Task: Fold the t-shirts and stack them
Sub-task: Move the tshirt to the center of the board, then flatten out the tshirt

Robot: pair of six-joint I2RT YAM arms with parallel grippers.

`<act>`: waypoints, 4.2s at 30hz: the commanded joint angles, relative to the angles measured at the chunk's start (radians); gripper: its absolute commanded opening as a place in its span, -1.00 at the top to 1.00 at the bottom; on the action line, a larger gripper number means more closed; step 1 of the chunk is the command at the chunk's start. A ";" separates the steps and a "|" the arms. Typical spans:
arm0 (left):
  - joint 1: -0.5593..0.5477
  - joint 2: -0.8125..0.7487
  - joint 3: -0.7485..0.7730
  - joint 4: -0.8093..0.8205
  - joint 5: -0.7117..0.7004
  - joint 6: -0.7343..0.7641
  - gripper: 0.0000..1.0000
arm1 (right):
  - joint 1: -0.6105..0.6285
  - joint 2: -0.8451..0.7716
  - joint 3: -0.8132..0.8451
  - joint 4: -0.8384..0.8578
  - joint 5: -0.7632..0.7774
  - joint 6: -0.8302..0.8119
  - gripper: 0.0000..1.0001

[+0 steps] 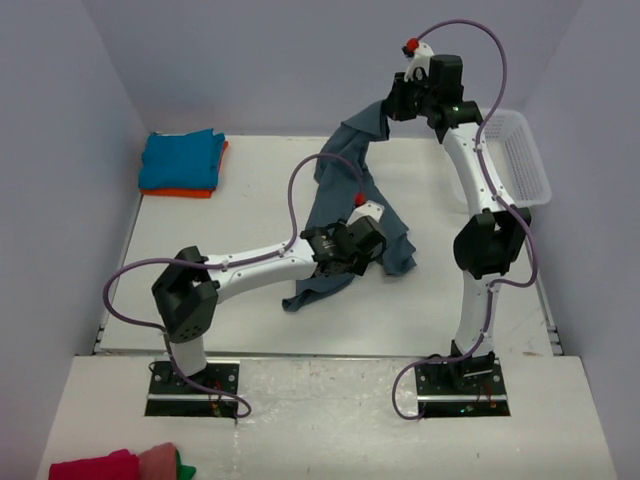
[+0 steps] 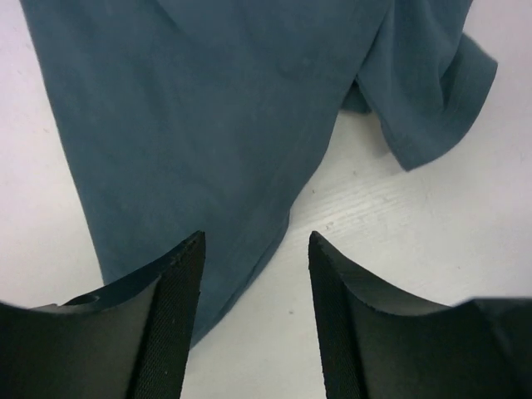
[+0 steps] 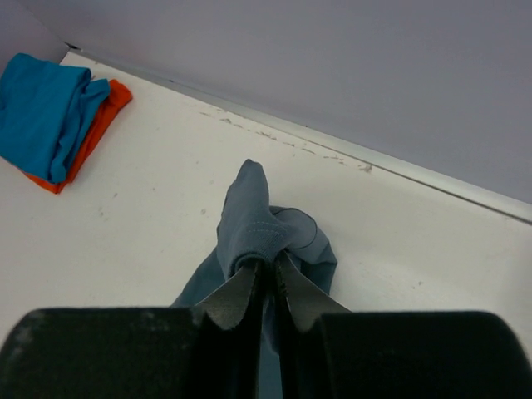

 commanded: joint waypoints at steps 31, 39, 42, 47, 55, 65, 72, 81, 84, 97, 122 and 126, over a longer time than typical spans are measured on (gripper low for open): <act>0.103 0.643 0.847 -0.008 0.213 0.183 -0.28 | -0.070 -0.728 -0.483 -0.039 0.315 0.005 -0.98; 0.101 0.699 0.841 0.004 0.207 0.189 -0.28 | -0.070 -0.837 -0.603 0.018 0.258 0.028 -0.98; 0.101 0.717 0.841 0.009 0.210 0.188 -0.27 | -0.070 -0.851 -0.622 0.024 0.264 0.028 -0.98; 0.103 0.726 0.836 0.010 0.198 0.186 -0.21 | -0.073 -0.847 -0.625 0.024 0.255 0.027 -0.98; 0.107 0.644 0.744 0.068 0.179 0.185 0.13 | -0.074 -0.799 -0.643 0.041 0.216 0.041 -0.98; 0.110 0.599 0.714 0.073 0.164 0.194 0.16 | -0.073 -0.795 -0.648 0.049 0.170 0.059 -0.98; 0.110 0.575 0.700 0.076 0.143 0.202 0.35 | -0.073 -0.781 -0.657 0.055 0.163 0.064 -0.98; 0.123 0.584 0.708 0.079 0.159 0.189 0.81 | -0.073 -0.796 -0.662 0.055 0.152 0.065 -0.98; 0.123 0.549 0.672 0.097 0.155 0.183 1.00 | -0.071 -0.784 -0.655 0.053 0.146 0.067 -0.98; 0.103 0.147 0.315 0.188 0.139 0.160 1.00 | -0.059 -0.722 -0.669 0.043 0.106 0.073 -0.98; 0.238 -0.163 -0.127 -0.013 -0.149 -0.097 0.46 | 0.131 -0.707 -0.963 -0.013 0.221 0.218 -0.98; 0.247 -0.136 -0.116 0.013 -0.129 -0.076 0.38 | 0.160 -0.736 -1.069 0.009 0.261 0.234 -0.98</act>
